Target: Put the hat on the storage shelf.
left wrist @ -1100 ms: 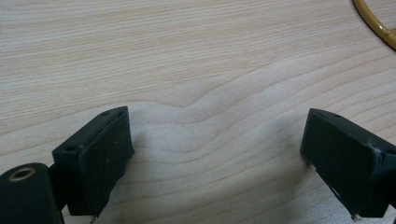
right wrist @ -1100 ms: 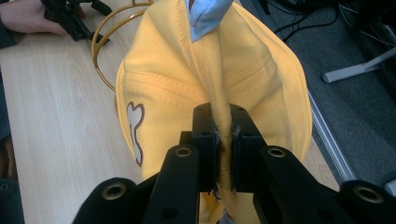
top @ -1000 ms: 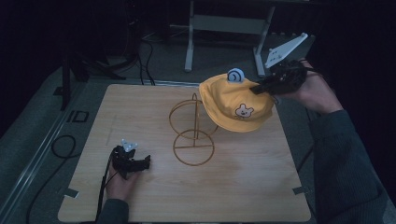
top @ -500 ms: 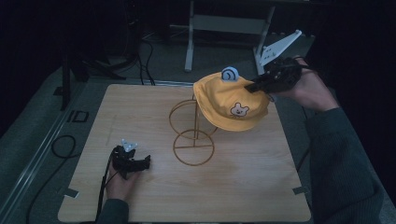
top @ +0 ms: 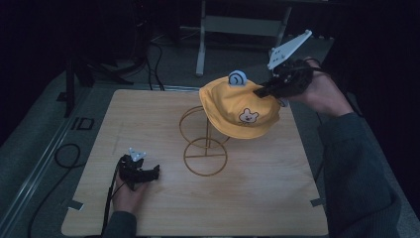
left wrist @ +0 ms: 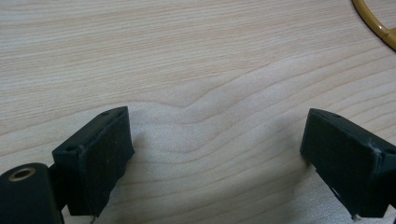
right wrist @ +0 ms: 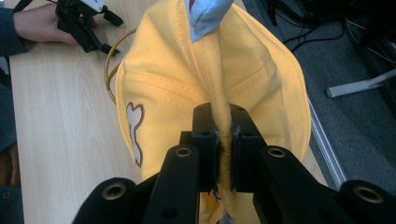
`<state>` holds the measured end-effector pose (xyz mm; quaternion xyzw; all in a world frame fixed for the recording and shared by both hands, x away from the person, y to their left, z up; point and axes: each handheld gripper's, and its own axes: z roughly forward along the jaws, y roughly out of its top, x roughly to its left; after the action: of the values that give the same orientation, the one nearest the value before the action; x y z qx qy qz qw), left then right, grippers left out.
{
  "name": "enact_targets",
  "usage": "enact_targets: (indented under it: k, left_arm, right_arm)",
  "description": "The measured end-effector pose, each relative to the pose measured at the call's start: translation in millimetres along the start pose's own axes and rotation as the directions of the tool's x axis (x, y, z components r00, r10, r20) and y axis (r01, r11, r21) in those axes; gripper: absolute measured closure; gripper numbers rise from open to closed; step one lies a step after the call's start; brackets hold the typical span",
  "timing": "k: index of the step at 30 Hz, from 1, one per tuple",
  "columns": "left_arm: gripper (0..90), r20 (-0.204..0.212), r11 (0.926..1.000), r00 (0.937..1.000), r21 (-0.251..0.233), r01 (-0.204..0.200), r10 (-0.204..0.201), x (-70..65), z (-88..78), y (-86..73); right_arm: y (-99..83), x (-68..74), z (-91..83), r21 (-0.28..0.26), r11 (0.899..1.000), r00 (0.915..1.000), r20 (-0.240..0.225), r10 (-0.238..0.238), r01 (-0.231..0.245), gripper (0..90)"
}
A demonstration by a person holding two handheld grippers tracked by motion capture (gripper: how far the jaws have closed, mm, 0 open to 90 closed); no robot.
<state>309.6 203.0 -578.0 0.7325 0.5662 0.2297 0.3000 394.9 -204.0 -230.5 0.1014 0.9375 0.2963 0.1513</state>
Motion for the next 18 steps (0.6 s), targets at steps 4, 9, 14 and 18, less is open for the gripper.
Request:
enact_targets:
  k: [4,9,14,18]
  left_arm:
    - [9.1,0.0,1.0,1.0,0.0,0.0,0.0,0.0,0.0,0.0]
    - [9.1,0.0,1.0,1.0,0.0,0.0,0.0,0.0,0.0,0.0]
    - [9.1,0.0,1.0,1.0,0.001,-0.001,0.001,0.1,-0.1,0.0]
    - [9.1,0.0,1.0,1.0,0.001,-0.001,0.001,0.1,0.0,0.0]
  right_arm:
    - [4.3,1.9,2.6,0.001,1.0,0.9999,-0.004,-0.011,0.011,83.1]
    - [9.1,3.6,6.5,-0.01,1.0,0.9997,-0.012,-0.022,0.022,83.1]
    - [14.5,5.4,12.1,-0.008,1.0,0.9993,-0.021,-0.03,0.029,83.1]
    - [18.6,6.7,14.2,-0.007,0.999,0.9991,-0.025,-0.036,0.035,83.1]
